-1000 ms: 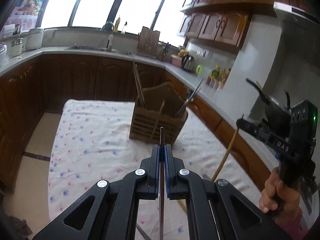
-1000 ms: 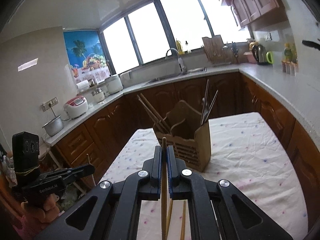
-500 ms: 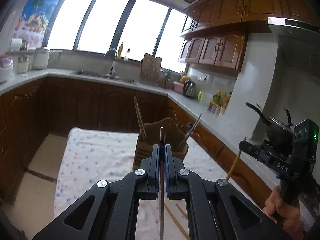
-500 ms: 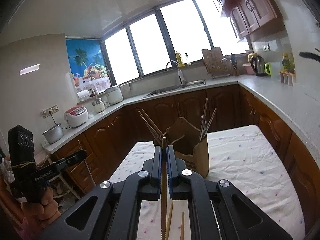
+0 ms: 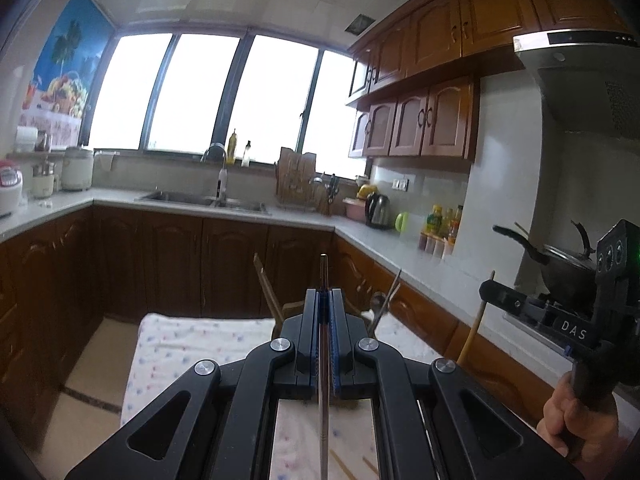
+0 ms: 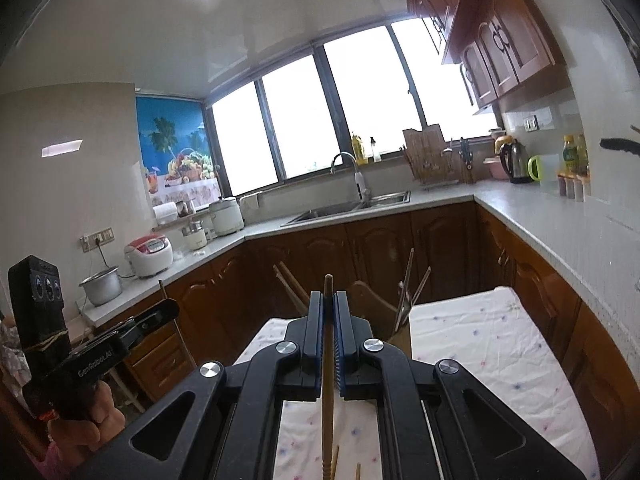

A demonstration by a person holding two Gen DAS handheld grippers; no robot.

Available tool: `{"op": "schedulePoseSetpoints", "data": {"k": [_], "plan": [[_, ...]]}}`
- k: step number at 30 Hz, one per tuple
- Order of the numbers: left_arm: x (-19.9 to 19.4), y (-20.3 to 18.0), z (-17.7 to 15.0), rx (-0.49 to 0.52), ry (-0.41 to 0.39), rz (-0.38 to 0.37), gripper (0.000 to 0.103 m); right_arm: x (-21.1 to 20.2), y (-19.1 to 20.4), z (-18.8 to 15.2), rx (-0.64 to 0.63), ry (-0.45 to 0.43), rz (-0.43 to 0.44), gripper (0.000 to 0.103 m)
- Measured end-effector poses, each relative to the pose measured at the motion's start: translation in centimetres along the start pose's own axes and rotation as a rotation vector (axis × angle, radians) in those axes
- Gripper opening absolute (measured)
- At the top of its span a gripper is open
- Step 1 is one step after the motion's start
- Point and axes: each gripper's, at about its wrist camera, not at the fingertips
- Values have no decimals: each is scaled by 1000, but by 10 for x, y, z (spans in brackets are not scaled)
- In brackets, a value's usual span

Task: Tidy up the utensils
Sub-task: 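Lift both utensils and carry them over the wooden holder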

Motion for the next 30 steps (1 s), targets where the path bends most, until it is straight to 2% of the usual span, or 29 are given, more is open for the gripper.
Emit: {"op": "schedulePoseSetpoints", "data": {"k": [15, 20, 30], "plan": [[60, 12, 18, 12, -131, 16, 3, 40, -8, 53, -36, -130, -36, 5], [85, 13, 19, 15, -159, 20, 3, 53, -11, 63, -61, -174, -59, 5], [128, 16, 5, 7, -186, 47, 3, 76, -28, 67, -54, -198, -84, 5]]}}
Point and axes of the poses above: each gripper's, at about its wrist camera, not at the fingertips, and x roughly the way its jaws point, y to its left, z to its top, and after that the axes turned 1 degree about -x, right-handed
